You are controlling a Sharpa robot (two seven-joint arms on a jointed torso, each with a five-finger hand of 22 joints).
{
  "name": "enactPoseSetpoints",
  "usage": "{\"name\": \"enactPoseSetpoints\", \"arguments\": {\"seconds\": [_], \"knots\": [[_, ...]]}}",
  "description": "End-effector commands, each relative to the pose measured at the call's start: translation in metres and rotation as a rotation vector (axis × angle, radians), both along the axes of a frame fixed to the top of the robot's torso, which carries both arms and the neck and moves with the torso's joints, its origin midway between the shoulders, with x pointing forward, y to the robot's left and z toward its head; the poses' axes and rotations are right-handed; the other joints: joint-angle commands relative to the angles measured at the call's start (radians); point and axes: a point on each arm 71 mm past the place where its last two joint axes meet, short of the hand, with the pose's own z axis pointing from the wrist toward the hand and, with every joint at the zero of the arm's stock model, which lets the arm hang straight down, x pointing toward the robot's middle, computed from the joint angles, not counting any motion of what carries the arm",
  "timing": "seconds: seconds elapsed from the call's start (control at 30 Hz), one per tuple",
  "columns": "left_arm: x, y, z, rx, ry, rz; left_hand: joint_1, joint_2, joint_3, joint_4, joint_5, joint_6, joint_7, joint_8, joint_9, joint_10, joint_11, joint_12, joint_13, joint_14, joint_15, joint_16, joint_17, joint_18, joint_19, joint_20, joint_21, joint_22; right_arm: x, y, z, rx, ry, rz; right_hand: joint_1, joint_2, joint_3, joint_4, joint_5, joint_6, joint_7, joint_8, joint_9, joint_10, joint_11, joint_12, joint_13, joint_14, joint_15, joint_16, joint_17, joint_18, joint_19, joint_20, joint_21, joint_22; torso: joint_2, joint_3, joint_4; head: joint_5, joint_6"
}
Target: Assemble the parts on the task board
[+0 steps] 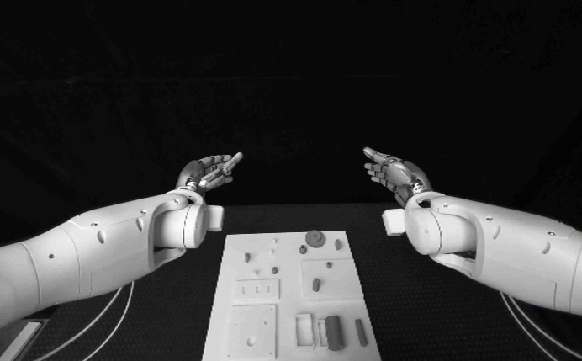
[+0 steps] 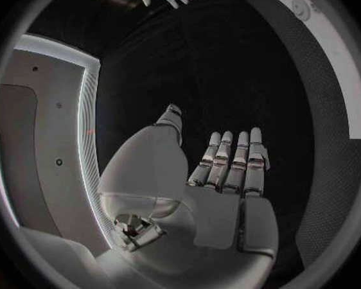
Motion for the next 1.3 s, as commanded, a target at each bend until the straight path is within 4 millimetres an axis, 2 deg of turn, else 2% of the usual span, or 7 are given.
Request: {"name": "enactPoseSetpoints", "arguments": {"seconds": [0.03, 0.4, 0.43, 0.47, 0.67, 1.03, 1.3], "knots": [[0.009, -0.001, 0.000, -0.062, 0.113, -0.085, 0.050, -0.002, -0.001, 0.016, 0.007, 0.023, 0.002, 0.015, 0.018, 0.026, 0.005, 0.004, 0.004, 0.026, 0.007, 0.018, 0.016, -0.015, 0.026, 0.005, 0.007, 0.022, 0.008, 0.004, -0.001, -0.001, 0.121, 0.190, 0.087, -0.004, 0.027, -0.059, 0.005, 0.050, 0.102, 0.039, 0.051, 0.064, 0.024, 0.016, 0.008, 0.039, 0.033, 0.041, 0.036, 0.004, 0.011, 0.019, 0.015, 0.067, 0.000, -0.0001, 0.0000, 0.000, 0.000], [0.019, 0.007, 0.007, -0.053, 0.129, -0.086, 0.130, 0.011, 0.018, 0.008, 0.009, 0.084, 0.052, 0.046, 0.028, 0.101, 0.037, 0.034, 0.017, 0.165, 0.034, 0.092, 0.050, 0.004, 0.093, -0.011, 0.048, 0.048, 0.024, -0.011, 0.010, -0.043, 0.180, 0.253, 0.236, -0.022, 0.075, -0.194, 0.007, 0.185, 0.121, 0.114, 0.085, 0.264, 0.024, 0.100, 0.041, 0.268, 0.029, 0.178, 0.119, 0.065, 0.223, -0.004, 0.113, 0.506, 0.000, -0.0001, 0.0000, 0.000, 0.000], [0.016, 0.008, 0.006, -0.001, 0.139, -0.133, 0.174, 0.010, 0.034, -0.003, 0.012, 0.100, 0.061, 0.052, 0.028, 0.125, 0.043, 0.043, 0.020, 0.203, 0.028, 0.109, 0.058, 0.023, 0.125, -0.014, 0.066, 0.056, 0.041, -0.010, 0.019, -0.477, -0.072, 0.234, 0.247, -0.024, 0.078, -0.195, 0.006, 0.199, 0.118, 0.119, 0.086, 0.278, 0.019, 0.104, 0.043, 0.284, 0.024, 0.184, 0.120, 0.071, 0.240, -0.005, 0.118, 0.504, 0.001, -0.0034, 0.0043, 0.010, -0.009], [0.015, 0.007, 0.006, 0.007, 0.136, -0.143, 0.218, 0.009, 0.056, -0.011, 0.018, 0.117, 0.069, 0.058, 0.028, 0.149, 0.048, 0.052, 0.023, 0.235, 0.023, 0.121, 0.063, 0.036, 0.148, -0.018, 0.077, 0.062, 0.041, -0.010, 0.019, -0.518, -0.090, 0.242, 0.259, -0.025, 0.083, -0.196, 0.007, 0.217, 0.115, 0.127, 0.087, 0.298, 0.012, 0.113, 0.046, 0.305, 0.017, 0.192, 0.123, 0.078, 0.257, -0.007, 0.123, 0.503, 0.001, -0.0038, 0.0053, 0.010, -0.009], [0.011, 0.006, 0.007, 0.013, 0.126, -0.195, 0.288, -0.015, 0.076, 0.004, 0.020, 0.201, 0.083, 0.080, 0.023, 0.272, 0.051, 0.098, 0.037, 0.335, -0.011, 0.149, 0.081, 0.052, 0.223, -0.042, 0.111, 0.078, 0.046, -0.010, 0.021, -0.795, -0.200, 0.303, 0.313, -0.033, 0.099, -0.197, 0.008, 0.305, 0.095, 0.160, 0.091, 0.487, -0.064, 0.199, 0.087, 0.483, -0.054, 0.273, 0.160, 0.136, 0.417, -0.020, 0.168, 0.490, 0.005, -0.0009, 0.0157, -0.003, -0.010], [-0.010, -0.005, 0.021, -0.029, 0.092, -0.299, 0.323, -0.008, 0.055, 0.011, 0.019, 0.245, 0.082, 0.070, -0.002, 0.324, 0.046, 0.094, 0.026, 0.382, -0.026, 0.138, 0.089, 0.044, 0.259, -0.060, 0.117, 0.080, 0.048, 0.000, 0.014, -1.135, -0.220, 0.432, 0.387, -0.066, 0.080, -0.197, 0.006, 0.358, 0.074, 0.152, 0.077, 0.594, -0.105, 0.212, 0.120, 0.744, -0.177, 0.380, 0.229, 0.228, 0.698, -0.033, 0.234, 0.457, 0.024, 0.0130, 0.0392, -0.021, -0.033], [-0.021, -0.013, 0.028, -0.049, 0.079, -0.339, 0.328, -0.015, 0.036, 0.012, 0.016, 0.245, 0.084, 0.059, -0.013, 0.323, 0.048, 0.080, 0.016, 0.367, -0.019, 0.115, 0.086, 0.037, 0.251, -0.057, 0.106, 0.075, 0.048, 0.024, 0.009, -1.312, -0.289, 0.461, 0.390, -0.087, 0.044, -0.196, 0.001, 0.384, 0.041, 0.141, 0.070, 0.739, -0.149, 0.286, 0.195, 0.873, -0.244, 0.488, 0.300, 0.231, 0.857, -0.078, 0.296, 0.468, 0.062, 0.0256, 0.0758, -0.043, -0.024]]}}
